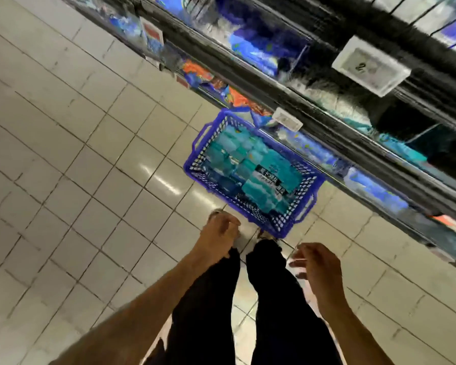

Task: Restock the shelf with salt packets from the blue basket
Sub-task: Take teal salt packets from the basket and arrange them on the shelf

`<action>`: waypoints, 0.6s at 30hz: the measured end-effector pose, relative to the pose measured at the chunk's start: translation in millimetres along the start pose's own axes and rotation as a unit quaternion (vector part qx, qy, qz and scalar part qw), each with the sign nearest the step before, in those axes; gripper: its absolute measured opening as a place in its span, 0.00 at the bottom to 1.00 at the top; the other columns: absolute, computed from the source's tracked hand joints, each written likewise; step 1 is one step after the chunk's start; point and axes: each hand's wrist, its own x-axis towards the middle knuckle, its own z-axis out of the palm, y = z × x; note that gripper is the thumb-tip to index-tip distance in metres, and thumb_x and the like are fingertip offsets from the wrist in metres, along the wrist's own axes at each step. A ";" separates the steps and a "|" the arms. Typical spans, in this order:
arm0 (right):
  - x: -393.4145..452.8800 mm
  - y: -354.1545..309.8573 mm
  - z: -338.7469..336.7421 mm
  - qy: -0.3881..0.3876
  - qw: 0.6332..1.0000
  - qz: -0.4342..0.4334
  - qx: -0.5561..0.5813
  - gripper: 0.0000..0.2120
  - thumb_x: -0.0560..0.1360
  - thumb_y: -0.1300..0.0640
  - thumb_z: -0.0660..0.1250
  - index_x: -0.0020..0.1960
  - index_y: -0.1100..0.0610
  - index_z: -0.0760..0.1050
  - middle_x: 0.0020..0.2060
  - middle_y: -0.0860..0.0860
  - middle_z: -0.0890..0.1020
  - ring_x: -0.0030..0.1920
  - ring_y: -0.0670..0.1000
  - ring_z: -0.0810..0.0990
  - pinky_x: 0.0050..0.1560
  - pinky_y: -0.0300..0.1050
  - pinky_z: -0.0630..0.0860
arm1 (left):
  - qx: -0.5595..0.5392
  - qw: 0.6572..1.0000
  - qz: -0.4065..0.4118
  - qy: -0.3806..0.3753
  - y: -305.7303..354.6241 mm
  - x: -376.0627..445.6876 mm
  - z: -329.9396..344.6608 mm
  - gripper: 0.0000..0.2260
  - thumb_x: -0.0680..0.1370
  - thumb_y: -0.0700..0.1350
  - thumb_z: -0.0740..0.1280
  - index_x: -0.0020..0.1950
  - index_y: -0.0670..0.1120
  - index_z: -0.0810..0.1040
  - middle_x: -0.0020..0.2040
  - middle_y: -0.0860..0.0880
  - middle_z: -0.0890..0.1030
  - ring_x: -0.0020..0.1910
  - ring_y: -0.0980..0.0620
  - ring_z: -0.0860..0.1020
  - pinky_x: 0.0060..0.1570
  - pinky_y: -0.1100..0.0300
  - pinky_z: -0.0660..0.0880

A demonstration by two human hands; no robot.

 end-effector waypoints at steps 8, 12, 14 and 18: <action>189.3 34.8 103.9 0.006 0.967 0.024 -0.254 0.14 0.82 0.60 0.59 0.66 0.60 0.73 0.63 0.58 0.79 0.64 0.57 0.77 0.60 0.48 0.72 | 0.192 0.980 0.027 -0.056 -40.4 194.5 43.2 0.11 0.84 0.44 0.60 0.55 0.39 0.80 0.52 0.39 0.83 0.55 0.38 0.81 0.45 0.59 0.75; 266.4 58.5 135.9 0.039 0.988 0.045 -0.142 0.07 0.81 0.58 0.64 0.52 0.61 0.78 0.42 0.59 0.81 0.40 0.56 0.80 0.30 0.39 0.72 | 0.246 0.967 0.049 -0.036 -61.5 281.3 76.7 0.17 0.83 0.48 0.62 0.67 0.41 0.75 0.62 0.40 0.79 0.62 0.40 0.78 0.58 0.53 0.75; 292.0 71.6 148.3 0.125 0.989 0.055 -0.063 0.09 0.79 0.55 0.67 0.49 0.62 0.76 0.36 0.55 0.78 0.30 0.52 0.73 0.18 0.34 0.62 | 0.265 0.963 0.049 -0.018 -71.5 311.1 91.4 0.23 0.82 0.53 0.63 0.73 0.43 0.68 0.67 0.39 0.75 0.65 0.39 0.75 0.64 0.46 0.74; 334.4 88.3 161.2 0.144 0.987 0.076 0.003 0.26 0.78 0.49 0.70 0.68 0.66 0.70 0.61 0.60 0.79 0.54 0.59 0.80 0.44 0.44 0.75 | 0.188 0.982 0.027 -0.002 -82.5 343.6 115.0 0.37 0.76 0.59 0.71 0.75 0.40 0.62 0.70 0.39 0.73 0.69 0.39 0.73 0.68 0.43 0.71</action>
